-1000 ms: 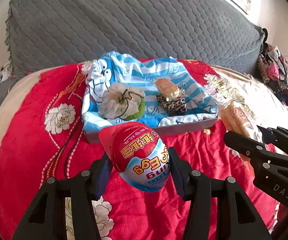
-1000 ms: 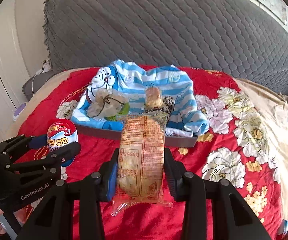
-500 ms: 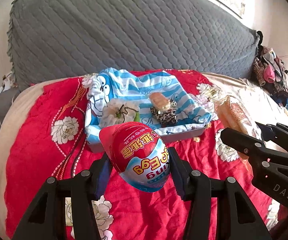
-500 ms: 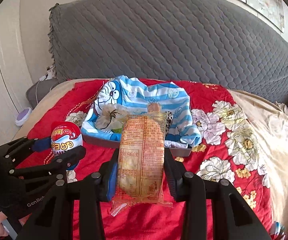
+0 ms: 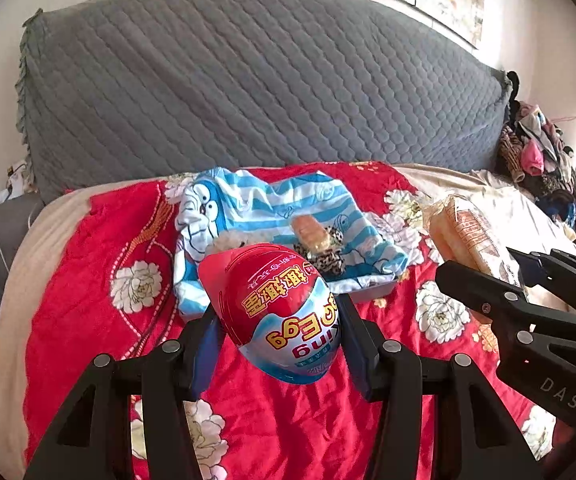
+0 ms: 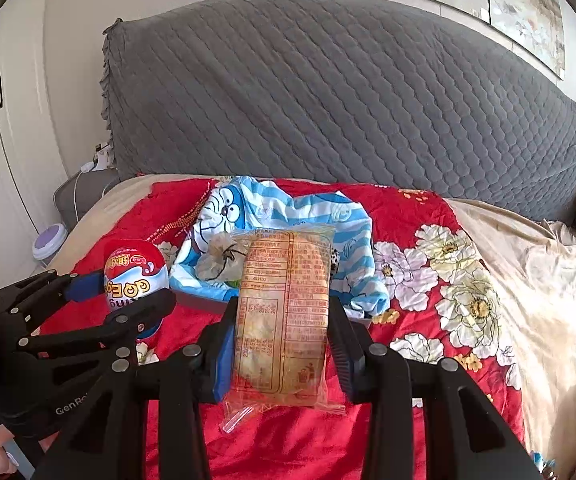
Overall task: Organize objects
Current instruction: 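Lift the King egg with the left tool while the right tool lifts the bread packet toward the tray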
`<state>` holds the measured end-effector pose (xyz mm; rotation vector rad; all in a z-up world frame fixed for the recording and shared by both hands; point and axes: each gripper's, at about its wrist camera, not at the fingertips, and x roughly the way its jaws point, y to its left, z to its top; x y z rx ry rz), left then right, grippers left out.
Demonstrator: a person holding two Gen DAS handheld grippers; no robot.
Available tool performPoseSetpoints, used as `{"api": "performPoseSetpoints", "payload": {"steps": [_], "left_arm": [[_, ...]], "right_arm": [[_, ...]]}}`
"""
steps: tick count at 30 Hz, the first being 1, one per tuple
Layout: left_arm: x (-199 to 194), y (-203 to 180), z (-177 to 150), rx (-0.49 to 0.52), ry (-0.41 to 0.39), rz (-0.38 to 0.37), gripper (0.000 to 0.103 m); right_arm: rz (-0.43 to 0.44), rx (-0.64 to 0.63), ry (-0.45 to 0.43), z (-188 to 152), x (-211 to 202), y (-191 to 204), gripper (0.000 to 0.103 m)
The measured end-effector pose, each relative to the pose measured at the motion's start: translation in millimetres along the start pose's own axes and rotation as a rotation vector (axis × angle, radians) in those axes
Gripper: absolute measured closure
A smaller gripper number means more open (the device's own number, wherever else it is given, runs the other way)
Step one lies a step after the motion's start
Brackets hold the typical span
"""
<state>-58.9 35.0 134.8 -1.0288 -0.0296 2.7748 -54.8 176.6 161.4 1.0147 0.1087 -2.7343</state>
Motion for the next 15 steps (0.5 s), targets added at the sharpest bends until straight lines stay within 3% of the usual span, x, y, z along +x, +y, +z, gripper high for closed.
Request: {"api": "performPoseSetpoints", "payload": {"steps": [15], "left_arm": [[20, 12, 11, -0.009, 0.014, 0.012, 0.048]], "right_arm": [[0.009, -0.008, 0.008, 17, 21, 8, 0.062]]}}
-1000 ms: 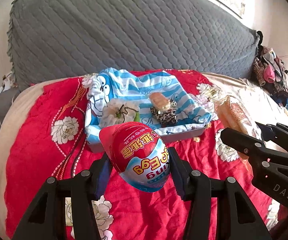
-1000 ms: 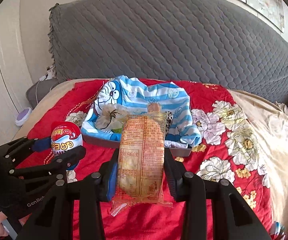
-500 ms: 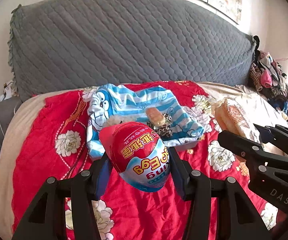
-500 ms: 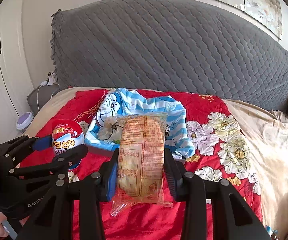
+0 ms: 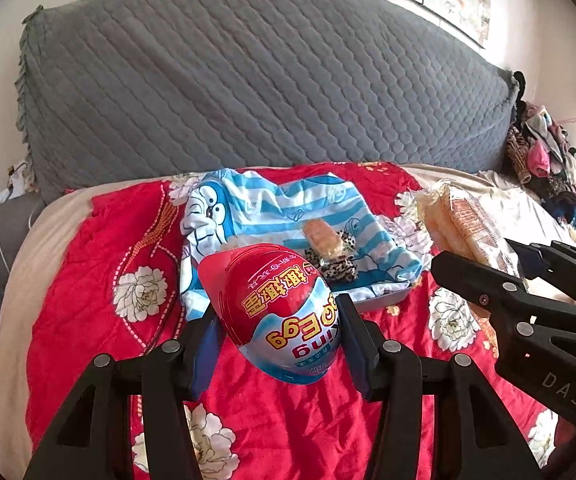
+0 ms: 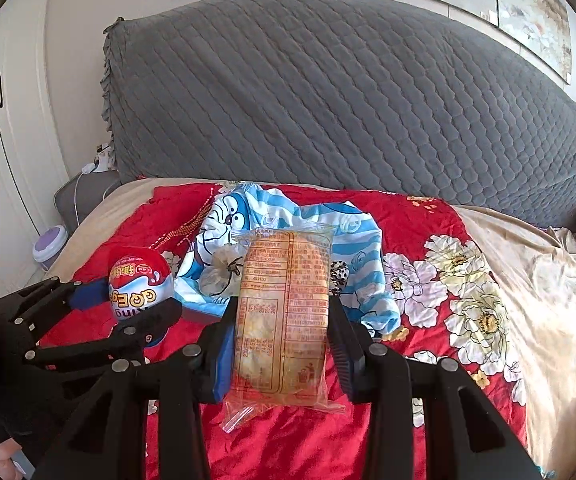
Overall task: Organize objects
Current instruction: 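Lift the King egg with the left tool while the right tool lifts the bread packet toward the tray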
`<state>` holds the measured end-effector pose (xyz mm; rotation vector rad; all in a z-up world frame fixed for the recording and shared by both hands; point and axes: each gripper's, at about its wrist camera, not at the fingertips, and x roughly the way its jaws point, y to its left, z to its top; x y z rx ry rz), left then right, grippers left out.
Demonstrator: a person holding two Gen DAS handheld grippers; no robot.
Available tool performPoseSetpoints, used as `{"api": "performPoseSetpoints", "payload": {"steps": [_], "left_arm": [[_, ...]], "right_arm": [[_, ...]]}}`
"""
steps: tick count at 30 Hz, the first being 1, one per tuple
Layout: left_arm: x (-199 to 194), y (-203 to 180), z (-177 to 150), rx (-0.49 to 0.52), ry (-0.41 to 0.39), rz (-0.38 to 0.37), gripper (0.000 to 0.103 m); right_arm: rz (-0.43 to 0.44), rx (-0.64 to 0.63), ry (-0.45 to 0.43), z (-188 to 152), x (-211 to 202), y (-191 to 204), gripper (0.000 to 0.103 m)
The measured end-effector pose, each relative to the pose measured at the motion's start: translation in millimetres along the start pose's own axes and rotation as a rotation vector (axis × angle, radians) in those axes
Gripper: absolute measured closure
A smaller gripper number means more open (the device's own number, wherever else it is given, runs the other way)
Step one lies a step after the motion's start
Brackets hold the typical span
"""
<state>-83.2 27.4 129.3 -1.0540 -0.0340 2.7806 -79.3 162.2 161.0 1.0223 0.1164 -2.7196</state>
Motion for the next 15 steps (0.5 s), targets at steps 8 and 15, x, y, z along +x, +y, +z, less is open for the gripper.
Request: {"api": "performPoseSetpoints", "payload": {"steps": [8, 15], "left_arm": [[16, 9, 12, -0.023, 0.008, 0.000, 0.048], [28, 13, 19, -0.015, 0.008, 0.009, 0.048]], "right_arm": [[-0.003, -0.013, 0.021, 9, 17, -1, 0.062], [-0.003, -0.017, 0.021, 16, 32, -4, 0.062]]}}
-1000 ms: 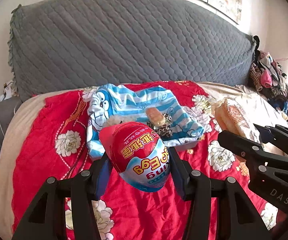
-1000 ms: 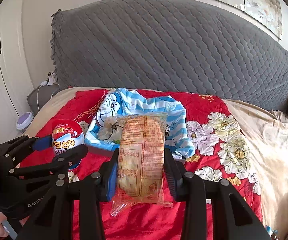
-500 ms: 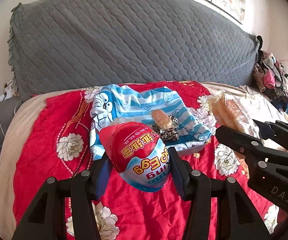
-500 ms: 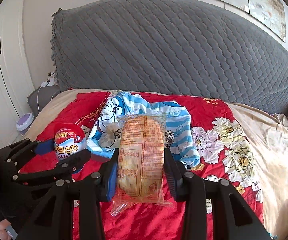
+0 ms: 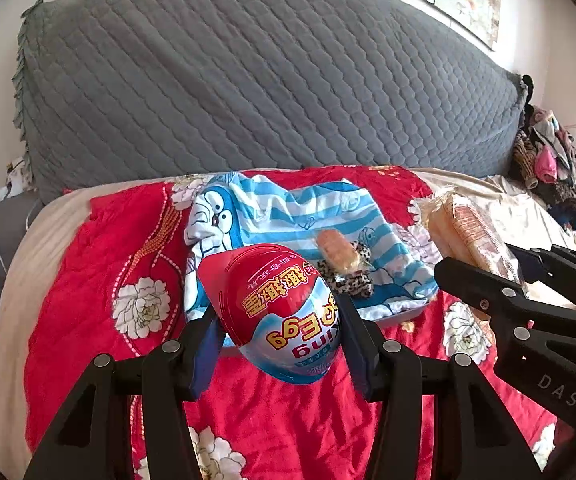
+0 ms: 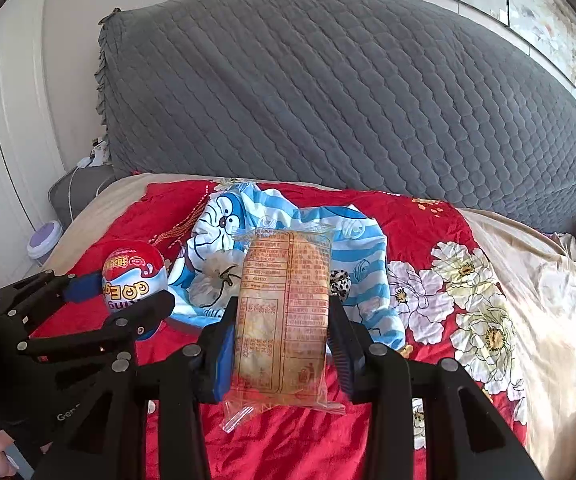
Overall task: Organize objects
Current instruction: 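Lift the King egg with the left tool while the right tool lifts the bread packet toward the tray, then lower the King egg onto the shirt while the right tool lowers the bread packet beside the leopard scrunchie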
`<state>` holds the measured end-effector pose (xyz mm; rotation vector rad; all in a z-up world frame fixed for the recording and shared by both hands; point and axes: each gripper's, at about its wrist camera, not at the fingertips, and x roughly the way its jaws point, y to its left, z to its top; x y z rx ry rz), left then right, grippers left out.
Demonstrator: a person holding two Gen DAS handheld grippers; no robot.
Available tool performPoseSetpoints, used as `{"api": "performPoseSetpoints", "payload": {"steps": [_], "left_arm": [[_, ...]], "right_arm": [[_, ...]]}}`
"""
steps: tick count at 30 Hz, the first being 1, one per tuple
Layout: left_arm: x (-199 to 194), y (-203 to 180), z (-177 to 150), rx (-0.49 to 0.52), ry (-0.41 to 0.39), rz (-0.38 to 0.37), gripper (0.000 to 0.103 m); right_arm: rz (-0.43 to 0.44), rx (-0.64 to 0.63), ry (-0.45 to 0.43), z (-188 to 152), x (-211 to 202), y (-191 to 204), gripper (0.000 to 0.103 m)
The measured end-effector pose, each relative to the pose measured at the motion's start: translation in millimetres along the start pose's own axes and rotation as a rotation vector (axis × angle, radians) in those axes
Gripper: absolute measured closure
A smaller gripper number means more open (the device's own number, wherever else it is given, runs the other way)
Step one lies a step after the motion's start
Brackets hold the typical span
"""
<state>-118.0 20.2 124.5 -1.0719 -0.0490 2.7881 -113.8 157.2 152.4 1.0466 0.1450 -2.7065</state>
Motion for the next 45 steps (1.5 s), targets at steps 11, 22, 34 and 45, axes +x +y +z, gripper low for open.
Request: {"api": "performPoseSetpoints", "payload": {"steps": [11, 22, 34, 45], "left_arm": [[24, 4, -1, 0.000, 0.011, -0.003, 0.048], [54, 4, 5, 0.005, 0.029, -0.005, 0.048], [92, 13, 11, -0.016, 0.056, -0.002, 0.048], [120, 17, 16, -0.017, 0.070, 0.004, 0.048]], "right_arm": [[0.001, 0.012, 0.019, -1, 26, -6, 0.062], [0.006, 0.002, 0.043, 1, 55, -9, 0.062], [0.007, -0.009, 0.068, 12, 91, -17, 0.062], [0.004, -0.019, 0.096, 14, 124, -20, 0.062]]}}
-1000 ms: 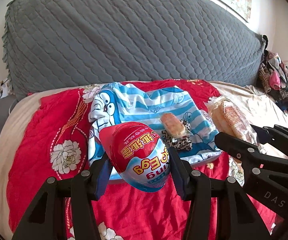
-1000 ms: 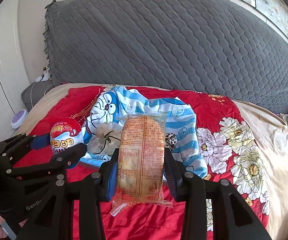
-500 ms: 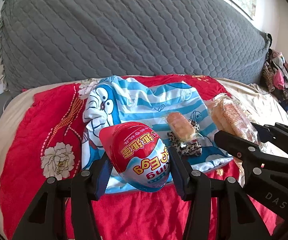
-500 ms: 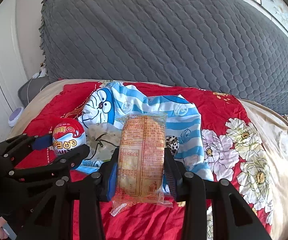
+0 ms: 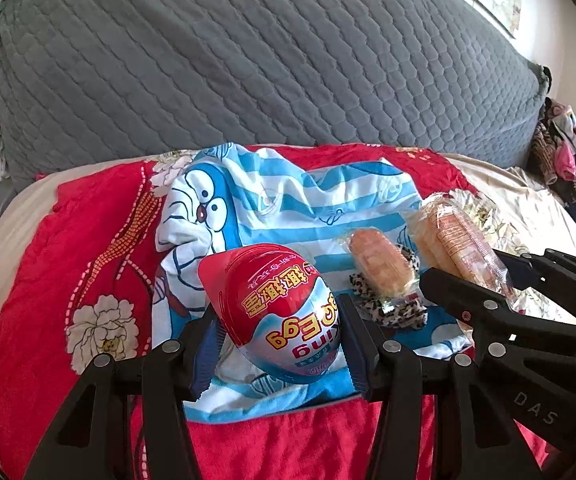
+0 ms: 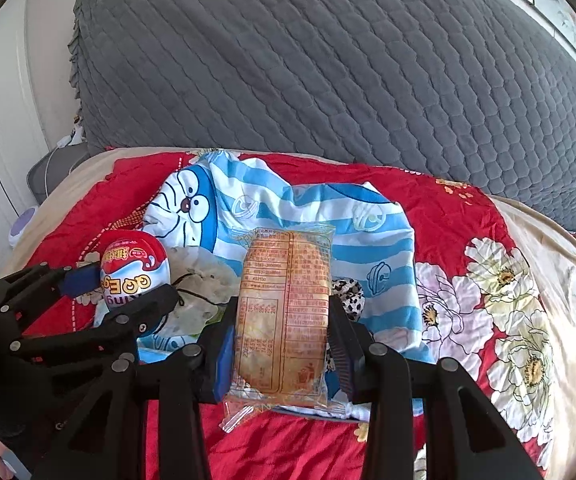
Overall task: Organize objects
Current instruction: 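Lower the King egg onto the shirt while the right tool lowers the bread packet beside the leopard scrunchie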
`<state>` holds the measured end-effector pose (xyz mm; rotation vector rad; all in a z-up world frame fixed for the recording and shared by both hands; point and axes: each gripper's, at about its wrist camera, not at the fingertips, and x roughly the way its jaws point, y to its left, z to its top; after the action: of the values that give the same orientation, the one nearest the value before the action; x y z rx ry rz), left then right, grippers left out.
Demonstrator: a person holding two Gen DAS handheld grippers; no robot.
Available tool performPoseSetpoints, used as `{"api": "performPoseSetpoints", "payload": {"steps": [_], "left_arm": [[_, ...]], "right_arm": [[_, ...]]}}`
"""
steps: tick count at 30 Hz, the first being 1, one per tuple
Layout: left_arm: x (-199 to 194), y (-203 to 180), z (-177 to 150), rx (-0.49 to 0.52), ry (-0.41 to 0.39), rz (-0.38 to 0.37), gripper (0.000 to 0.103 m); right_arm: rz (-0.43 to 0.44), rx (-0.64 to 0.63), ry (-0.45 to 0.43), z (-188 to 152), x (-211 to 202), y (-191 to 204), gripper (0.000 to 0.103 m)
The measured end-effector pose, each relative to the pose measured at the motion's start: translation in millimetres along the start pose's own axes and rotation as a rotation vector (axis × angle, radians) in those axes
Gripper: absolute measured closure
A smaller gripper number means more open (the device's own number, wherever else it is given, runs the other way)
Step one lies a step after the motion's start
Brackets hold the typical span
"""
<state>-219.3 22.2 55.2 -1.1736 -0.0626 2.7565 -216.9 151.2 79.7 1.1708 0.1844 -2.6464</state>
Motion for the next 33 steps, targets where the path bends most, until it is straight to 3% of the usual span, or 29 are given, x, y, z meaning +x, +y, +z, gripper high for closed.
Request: {"api": "performPoseSetpoints", "payload": {"steps": [15, 33], "left_arm": [[45, 14, 7, -0.015, 0.029, 0.014, 0.048], [71, 25, 6, -0.036, 0.043, 0.010, 0.048]], "right_arm": [[0.016, -0.001, 0.040, 7, 48, -2, 0.062], [0.017, -0.021, 0.064, 5, 82, 1, 0.062]]}}
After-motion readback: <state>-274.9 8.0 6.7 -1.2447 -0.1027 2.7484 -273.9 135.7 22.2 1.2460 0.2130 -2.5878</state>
